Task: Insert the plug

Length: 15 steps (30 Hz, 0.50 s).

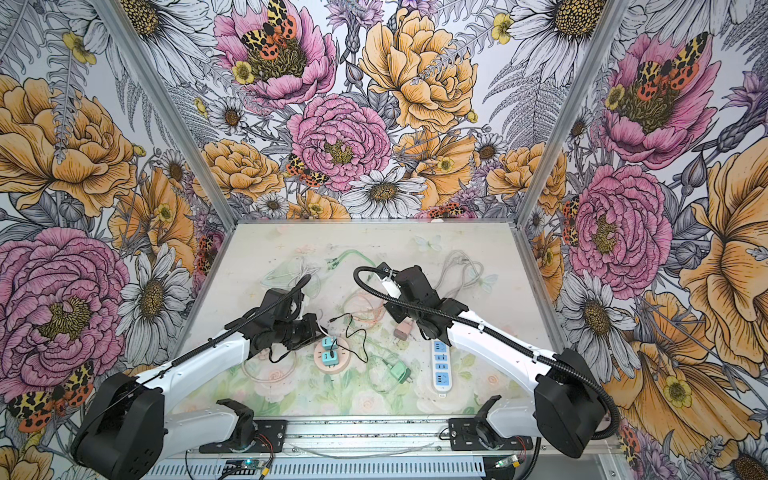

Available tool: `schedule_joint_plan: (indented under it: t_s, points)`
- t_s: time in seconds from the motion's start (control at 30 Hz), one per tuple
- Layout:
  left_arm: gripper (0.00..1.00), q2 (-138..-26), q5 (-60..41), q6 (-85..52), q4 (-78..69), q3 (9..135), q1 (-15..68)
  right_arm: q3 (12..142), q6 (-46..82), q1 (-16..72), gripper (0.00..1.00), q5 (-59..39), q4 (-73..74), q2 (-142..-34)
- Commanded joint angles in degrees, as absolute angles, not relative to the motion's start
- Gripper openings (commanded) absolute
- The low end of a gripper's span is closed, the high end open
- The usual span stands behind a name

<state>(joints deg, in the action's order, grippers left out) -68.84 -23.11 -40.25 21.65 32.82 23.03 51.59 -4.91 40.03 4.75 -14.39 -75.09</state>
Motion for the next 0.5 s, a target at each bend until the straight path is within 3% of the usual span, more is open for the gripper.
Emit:
schedule_joint_plan:
  t_s: [0.0, 0.47]
  points:
    - [0.01, -67.1, -20.8, -41.2, 21.7, 32.3, 23.2, 50.7, -3.9, 39.6, 0.00, 5.8, -13.7, -73.0]
    - [0.02, -52.3, -23.0, -40.7, 34.7, 34.9, 22.9, 50.2, -3.5, 39.6, 0.00, 5.8, -13.7, -72.3]
